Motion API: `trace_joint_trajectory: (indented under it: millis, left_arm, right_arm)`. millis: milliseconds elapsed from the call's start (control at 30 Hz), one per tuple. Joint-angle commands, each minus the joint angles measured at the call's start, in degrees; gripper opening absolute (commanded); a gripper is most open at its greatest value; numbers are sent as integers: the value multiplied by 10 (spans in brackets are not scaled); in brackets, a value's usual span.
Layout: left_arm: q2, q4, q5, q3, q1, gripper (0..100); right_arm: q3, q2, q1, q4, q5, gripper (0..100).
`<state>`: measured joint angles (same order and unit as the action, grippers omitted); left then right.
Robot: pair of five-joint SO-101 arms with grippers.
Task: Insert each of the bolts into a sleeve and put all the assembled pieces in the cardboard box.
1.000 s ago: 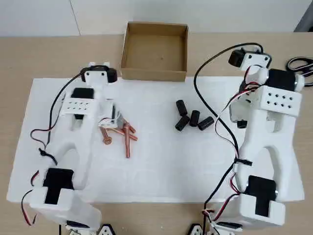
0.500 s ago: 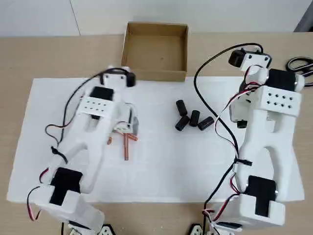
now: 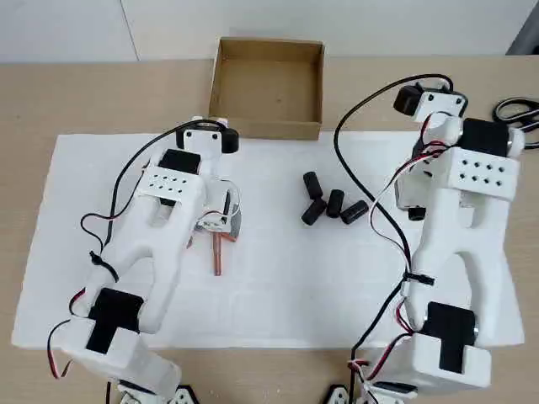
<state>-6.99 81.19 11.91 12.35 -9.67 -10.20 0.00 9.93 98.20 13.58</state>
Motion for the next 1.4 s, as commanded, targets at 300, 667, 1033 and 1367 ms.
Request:
trace_joint_trajectory:
  millis: [300,667,1033,1367]
  left_arm:
    - [3,-72,-4,44,-4,214]
    - [3,-77,-4,50,-7,146]
    - [3,-125,-4,90,-8,67]
    - [3,-125,-4,90,-8,64]
  right_arm:
    - [-3,-29,3,5,3,4]
    - [-3,-29,3,5,2,4]
    - [-3,-29,3,5,2,4]
    - [-3,-29,3,5,2,4]
